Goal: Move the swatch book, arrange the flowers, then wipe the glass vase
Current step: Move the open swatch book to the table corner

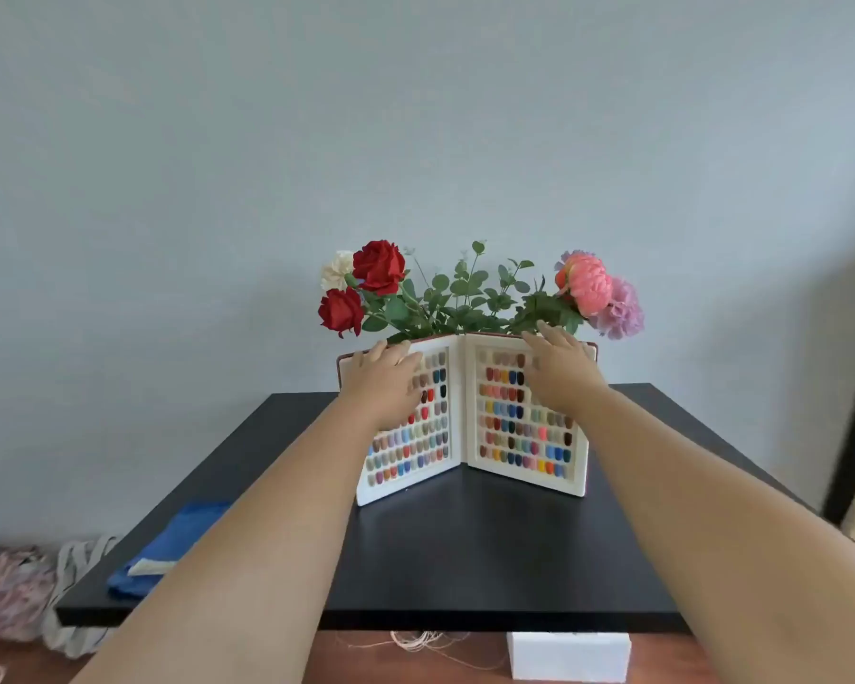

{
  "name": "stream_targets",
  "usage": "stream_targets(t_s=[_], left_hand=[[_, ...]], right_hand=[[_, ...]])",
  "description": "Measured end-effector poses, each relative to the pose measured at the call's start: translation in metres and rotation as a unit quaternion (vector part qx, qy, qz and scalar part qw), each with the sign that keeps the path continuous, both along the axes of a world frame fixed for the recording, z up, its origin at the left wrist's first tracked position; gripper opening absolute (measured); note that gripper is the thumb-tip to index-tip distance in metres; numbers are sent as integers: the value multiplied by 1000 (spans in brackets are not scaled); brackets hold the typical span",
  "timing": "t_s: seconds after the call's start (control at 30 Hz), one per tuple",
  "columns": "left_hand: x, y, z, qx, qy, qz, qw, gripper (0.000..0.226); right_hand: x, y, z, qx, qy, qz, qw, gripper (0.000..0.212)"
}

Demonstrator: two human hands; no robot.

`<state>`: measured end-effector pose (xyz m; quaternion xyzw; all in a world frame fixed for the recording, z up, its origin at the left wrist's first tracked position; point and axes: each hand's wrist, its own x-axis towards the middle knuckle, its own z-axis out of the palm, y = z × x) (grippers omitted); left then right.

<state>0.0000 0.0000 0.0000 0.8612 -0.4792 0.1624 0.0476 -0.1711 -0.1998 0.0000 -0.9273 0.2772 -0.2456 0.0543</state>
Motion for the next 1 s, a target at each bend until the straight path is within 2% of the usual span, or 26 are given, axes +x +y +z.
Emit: stream_targets(t_s=[0.1, 0.23, 0.3, 0.4, 0.57, 0.67, 0.83, 1.0], left_hand=[[3, 12, -16, -2, -21, 30, 999, 61], [11, 16, -34, -89, -52, 56, 993, 60], [17, 18, -45, -139, -57, 66, 986, 60], [17, 20, -66, -201, -41, 65, 976, 59], [13, 21, -93, -334, 61, -3, 940, 70], [11, 23, -101, -393, 87, -12, 915, 75], [8, 28, -105, -425, 136, -20, 895, 96], [8, 34, -107, -407, 211, -12, 888, 79]], right_hand=[[-10, -3, -25, 14, -71, -39, 997, 56], [-21, -10, -55, 14, -175, -113, 978, 64], [-25, -12, -63, 81, -237, -130, 959, 65], [-28, -12, -73, 207, -298, -96, 927, 62], [-29, -14, -89, 260, -291, -95, 916, 49], [-30, -9, -96, 276, -290, -100, 911, 47], [-31, -5, -108, 285, -268, -109, 914, 44], [-27, -3, -124, 317, -217, -124, 915, 40]])
